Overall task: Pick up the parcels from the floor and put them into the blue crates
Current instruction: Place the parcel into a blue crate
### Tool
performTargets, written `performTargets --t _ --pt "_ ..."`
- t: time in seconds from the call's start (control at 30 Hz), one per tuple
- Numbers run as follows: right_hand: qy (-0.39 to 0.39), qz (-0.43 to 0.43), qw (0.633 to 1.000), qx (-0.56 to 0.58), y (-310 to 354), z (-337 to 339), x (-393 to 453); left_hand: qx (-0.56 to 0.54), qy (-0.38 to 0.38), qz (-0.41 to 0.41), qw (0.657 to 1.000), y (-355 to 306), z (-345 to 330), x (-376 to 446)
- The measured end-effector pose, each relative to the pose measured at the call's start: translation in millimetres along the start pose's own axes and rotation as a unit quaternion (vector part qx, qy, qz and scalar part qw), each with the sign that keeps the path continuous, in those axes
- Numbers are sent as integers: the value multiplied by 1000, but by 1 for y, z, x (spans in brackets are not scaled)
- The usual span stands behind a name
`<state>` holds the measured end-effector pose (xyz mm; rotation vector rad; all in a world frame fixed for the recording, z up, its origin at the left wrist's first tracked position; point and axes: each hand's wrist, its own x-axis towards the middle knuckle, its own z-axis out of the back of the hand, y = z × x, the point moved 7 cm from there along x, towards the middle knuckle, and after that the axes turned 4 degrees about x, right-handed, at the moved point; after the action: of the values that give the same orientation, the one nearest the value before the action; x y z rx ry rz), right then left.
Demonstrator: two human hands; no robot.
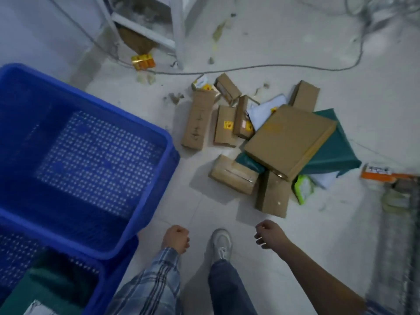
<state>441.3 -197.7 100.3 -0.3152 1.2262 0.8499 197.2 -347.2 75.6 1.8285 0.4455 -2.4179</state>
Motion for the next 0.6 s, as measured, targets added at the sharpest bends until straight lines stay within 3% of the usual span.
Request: performTargets --t 0.27,0.5,0.6 --pt "-50 -51 994 84 -10 81 48 97 39 -82 991 -103 -71 23" --pt "-117 -74 984 111 -2 109 76 277 49 -39 959 -146 -72 95" --pt "-139 -87 977 138 22 120 88 325 50 -80 941 -194 -77 97"
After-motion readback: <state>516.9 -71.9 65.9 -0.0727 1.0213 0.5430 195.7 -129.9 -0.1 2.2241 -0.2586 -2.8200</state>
